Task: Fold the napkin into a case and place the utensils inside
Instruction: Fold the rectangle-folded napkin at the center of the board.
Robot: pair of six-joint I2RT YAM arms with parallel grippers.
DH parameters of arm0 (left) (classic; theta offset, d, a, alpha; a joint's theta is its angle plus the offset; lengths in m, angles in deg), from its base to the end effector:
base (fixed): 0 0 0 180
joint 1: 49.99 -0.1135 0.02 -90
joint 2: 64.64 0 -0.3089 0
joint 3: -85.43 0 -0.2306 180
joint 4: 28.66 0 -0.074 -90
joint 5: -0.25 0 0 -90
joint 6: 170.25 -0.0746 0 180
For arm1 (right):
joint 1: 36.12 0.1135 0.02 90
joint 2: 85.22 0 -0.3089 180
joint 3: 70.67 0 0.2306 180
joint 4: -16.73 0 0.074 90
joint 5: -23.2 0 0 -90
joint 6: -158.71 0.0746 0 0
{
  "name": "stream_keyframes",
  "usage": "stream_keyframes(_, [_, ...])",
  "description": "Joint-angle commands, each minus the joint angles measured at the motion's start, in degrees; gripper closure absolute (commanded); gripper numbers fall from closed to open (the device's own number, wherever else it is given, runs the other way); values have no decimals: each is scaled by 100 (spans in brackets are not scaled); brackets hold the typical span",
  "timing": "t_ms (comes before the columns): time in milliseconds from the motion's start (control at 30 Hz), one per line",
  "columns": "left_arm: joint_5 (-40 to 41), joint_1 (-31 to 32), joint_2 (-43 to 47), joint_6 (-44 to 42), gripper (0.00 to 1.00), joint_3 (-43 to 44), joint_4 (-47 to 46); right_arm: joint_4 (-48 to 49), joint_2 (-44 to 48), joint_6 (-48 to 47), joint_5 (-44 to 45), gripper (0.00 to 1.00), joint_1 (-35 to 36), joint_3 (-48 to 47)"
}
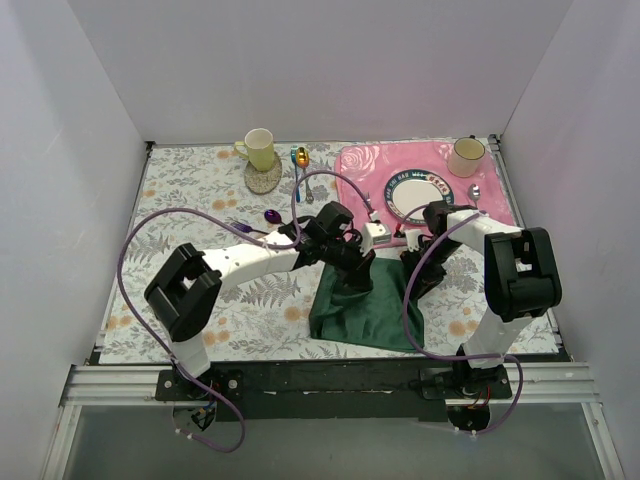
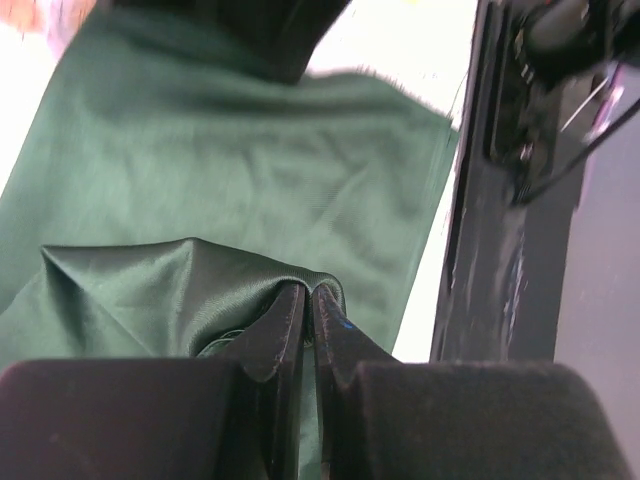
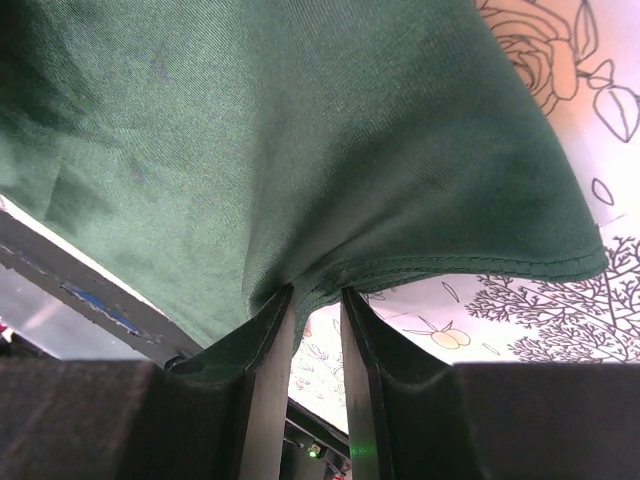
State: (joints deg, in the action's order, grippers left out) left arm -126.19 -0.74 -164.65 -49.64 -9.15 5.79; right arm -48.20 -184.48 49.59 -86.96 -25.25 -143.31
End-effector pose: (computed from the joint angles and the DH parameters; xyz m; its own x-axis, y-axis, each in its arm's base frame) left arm 0.2176 -0.3204 0.2584 -0.8640 0.3752 -0.3358 0.4923 0.4894 -0.7198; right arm 0.2622 0.0765 0.1711 -0.8726 -0.4807 -0.0873 -0.4802 0.8109 0.3344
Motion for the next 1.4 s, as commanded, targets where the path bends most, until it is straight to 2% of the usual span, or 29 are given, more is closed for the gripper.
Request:
stream_keyframes(0, [-29,198,-98,717,100,50,-1232,-157,-76,-84,-190,67,-111,-212])
stream_keyframes(500, [278,576,-783,1562,100,111,-2297,-175,-128,-119,-216,67,-209,-256])
stream_keyframes(567, [296,568,-810,1632,90,137,-2307,-183,-137,-128,-207,67,-217,-256])
stream_keyframes(600, [305,576,-784,1632,74,146,-2237,-183,-137,-128,-199,67,-209,-273])
stream_keyframes(733, [296,524,-337,1404,47,-108,-1747,-228,-85,-198,-120,67,-235,-308])
stream_keyframes(833, [112,226,277,1360,39,-626,-1473,-271,-23,-286,-41,67,-252,-361])
stream_keyframes(967, [-91,-580,1043,1132,36,-1066,-963,-490,82,-549,118,66,-366,-554])
stream_keyframes(1133, [-178,-1487,1466,578,39,-1461,127,-834,355,-1050,153,60,-498,-853])
stream_keyframes(1267, [-310,-1630,1388,691,45,-1708,260,-851,294,-1051,13,56,-499,-1300])
stream_keyframes(1367, [-328,-1629,1177,1095,50,-1814,58,-807,31,-954,-84,55,-498,-1599])
